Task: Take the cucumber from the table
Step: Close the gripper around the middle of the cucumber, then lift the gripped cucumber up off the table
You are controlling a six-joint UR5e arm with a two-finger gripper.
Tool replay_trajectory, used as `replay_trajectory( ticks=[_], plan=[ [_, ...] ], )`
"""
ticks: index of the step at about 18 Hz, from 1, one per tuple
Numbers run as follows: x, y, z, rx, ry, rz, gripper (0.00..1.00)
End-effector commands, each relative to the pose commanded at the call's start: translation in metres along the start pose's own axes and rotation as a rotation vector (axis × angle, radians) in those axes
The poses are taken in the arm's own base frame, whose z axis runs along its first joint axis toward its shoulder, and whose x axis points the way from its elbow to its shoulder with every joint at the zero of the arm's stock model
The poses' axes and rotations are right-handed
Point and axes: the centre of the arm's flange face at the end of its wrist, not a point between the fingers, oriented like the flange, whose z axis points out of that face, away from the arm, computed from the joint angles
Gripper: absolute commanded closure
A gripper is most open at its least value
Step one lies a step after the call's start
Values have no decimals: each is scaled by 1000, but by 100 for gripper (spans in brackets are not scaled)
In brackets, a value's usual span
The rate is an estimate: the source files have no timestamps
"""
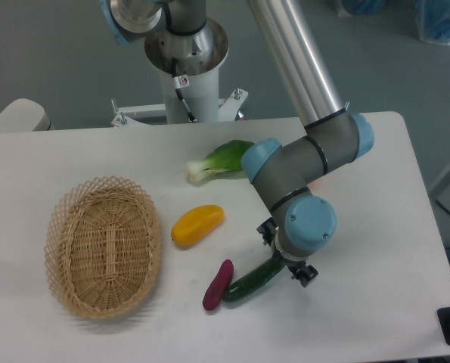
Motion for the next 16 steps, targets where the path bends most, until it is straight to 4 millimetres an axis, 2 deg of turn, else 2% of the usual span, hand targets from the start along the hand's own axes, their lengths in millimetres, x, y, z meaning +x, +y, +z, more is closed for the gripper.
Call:
replay_trajectory(
  ticks=[2, 3, 4, 6, 8, 14, 16],
  plan=[
    [1, -2, 0, 3, -1, -43, 48],
    [1, -3, 0, 1, 0, -58, 63],
    [1, -4, 0, 1, -2, -65, 74],
    [-1, -5, -4, 4, -9, -67, 91],
    [-2, -4, -8, 7, -14, -65, 94],
    [-7, 4, -26, 10, -34, -69, 95],
    [-10, 12, -41, 6, -25, -73, 95]
  ],
)
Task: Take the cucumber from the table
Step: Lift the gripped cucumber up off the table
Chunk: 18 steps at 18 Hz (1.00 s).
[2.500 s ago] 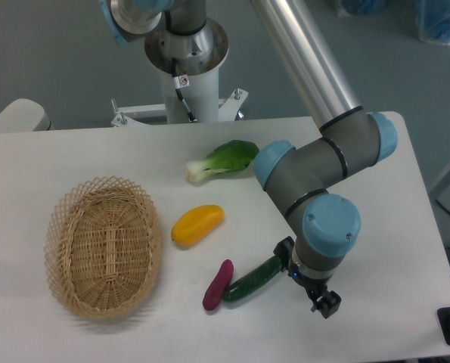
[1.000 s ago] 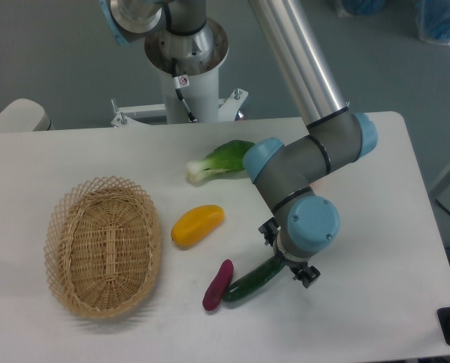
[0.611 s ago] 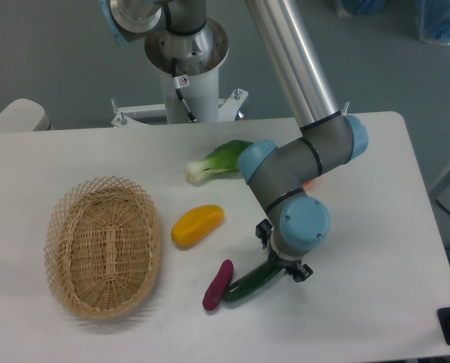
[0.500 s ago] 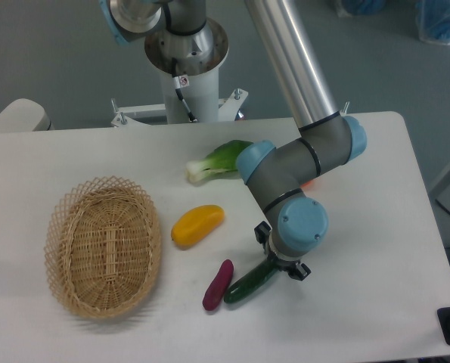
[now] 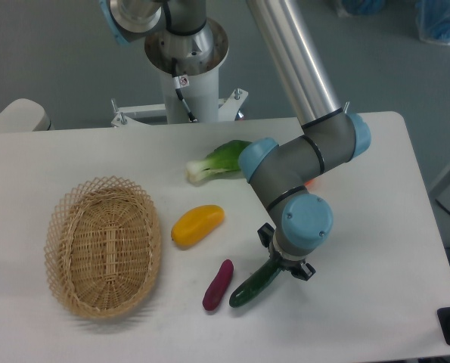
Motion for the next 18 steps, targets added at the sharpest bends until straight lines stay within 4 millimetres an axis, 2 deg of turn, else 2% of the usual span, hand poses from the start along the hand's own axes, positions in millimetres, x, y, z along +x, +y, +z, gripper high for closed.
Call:
replay_trajectory(
  ticks=[6, 7, 11, 15, 18],
  plan=[
    [-17, 7, -45, -5, 0, 43, 95],
    [-24, 9, -59, 5, -26, 58, 95],
    [-34, 5, -77, 57, -52, 55, 95],
    [-43, -6, -76, 84, -55, 59, 94],
    [-45, -11, -67, 77, -45, 62, 94]
  ],
)
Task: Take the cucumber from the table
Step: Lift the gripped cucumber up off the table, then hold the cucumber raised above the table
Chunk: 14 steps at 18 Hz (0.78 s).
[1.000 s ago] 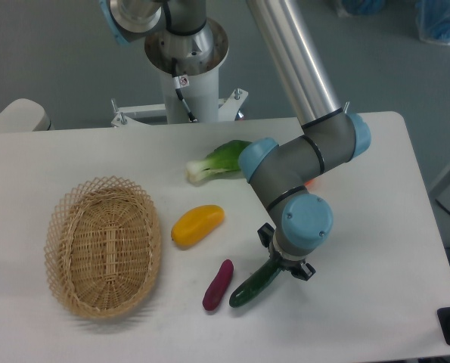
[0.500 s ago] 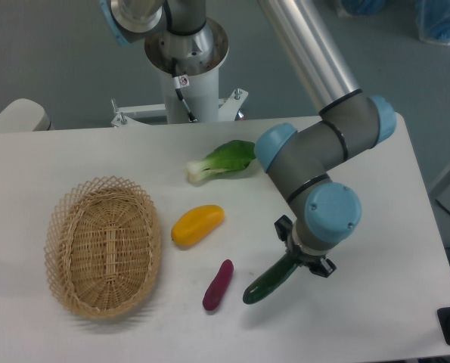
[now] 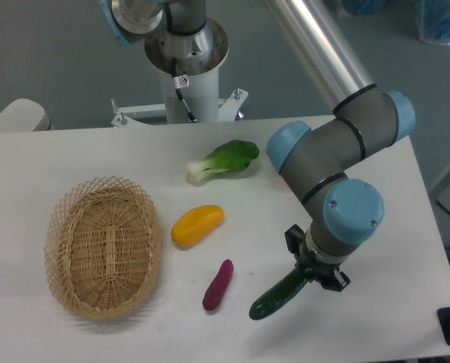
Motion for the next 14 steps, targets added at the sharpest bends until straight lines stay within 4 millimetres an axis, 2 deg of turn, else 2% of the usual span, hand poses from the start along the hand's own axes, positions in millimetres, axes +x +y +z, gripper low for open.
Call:
replay_trajectory(
  ticks=[5, 14],
  plan=[
    [-1, -2, 11, -19, 9, 6, 93],
    [4, -10, 16, -34, 12, 60, 90]
  ],
)
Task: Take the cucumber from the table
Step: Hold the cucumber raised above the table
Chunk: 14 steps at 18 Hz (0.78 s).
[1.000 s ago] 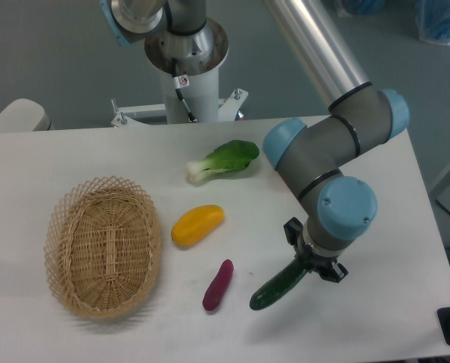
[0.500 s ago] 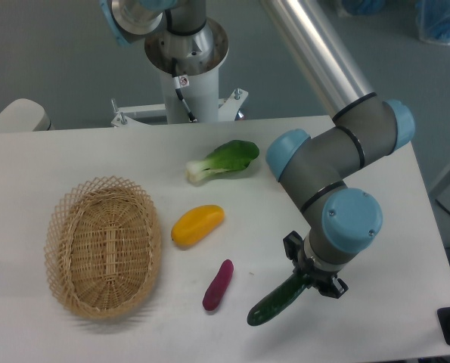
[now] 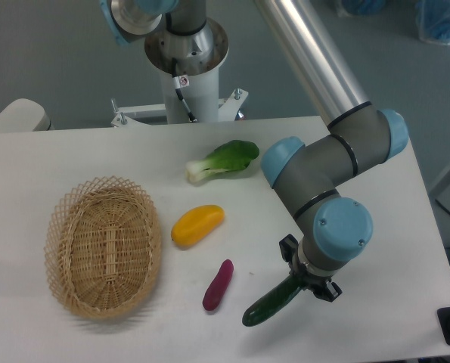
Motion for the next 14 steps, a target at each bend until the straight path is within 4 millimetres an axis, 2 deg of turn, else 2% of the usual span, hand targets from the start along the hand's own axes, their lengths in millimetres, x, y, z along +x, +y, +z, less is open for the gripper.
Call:
replay_trajectory(
  ticks=[14],
  plan=[
    [-3, -1, -1, 19, -24, 54, 90]
  ],
)
